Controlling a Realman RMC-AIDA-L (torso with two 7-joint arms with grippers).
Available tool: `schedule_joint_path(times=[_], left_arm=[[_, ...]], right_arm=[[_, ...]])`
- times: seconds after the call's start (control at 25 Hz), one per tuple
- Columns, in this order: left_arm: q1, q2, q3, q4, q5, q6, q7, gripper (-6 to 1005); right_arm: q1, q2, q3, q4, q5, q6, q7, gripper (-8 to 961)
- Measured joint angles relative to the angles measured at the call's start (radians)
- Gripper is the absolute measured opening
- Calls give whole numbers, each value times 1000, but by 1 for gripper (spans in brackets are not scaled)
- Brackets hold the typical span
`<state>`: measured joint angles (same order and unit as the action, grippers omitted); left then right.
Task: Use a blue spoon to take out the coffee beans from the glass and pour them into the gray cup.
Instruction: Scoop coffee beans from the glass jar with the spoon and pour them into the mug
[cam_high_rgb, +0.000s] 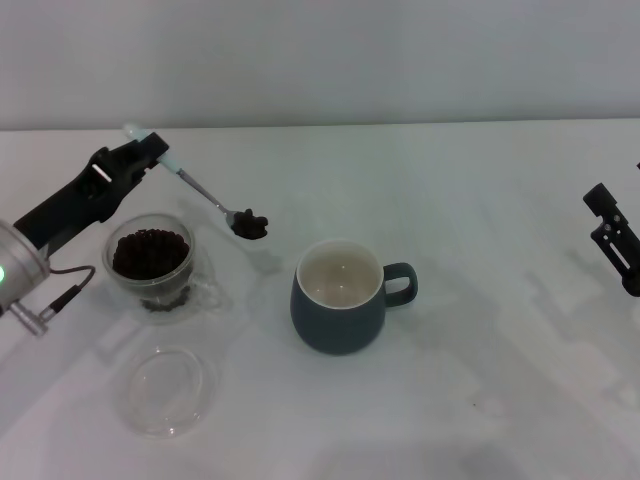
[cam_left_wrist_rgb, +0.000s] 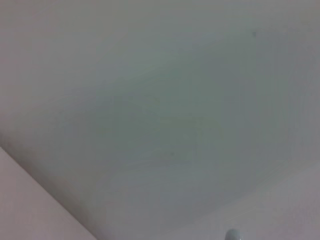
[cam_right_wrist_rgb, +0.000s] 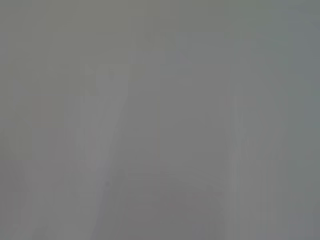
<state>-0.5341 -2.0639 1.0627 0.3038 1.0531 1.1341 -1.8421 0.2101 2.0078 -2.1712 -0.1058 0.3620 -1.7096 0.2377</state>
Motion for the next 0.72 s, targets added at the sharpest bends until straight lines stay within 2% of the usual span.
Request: schedule_joint_path(times=[0.2,0.72], left_arm=[[-28,-2,23,-2,15,1,0,124],[-123,-9,166,0,20,-8,46,124]], right_arm=[[0,1,-7,0,0,-4,0,650],[-8,2,-8,-3,0,-8,0,650]])
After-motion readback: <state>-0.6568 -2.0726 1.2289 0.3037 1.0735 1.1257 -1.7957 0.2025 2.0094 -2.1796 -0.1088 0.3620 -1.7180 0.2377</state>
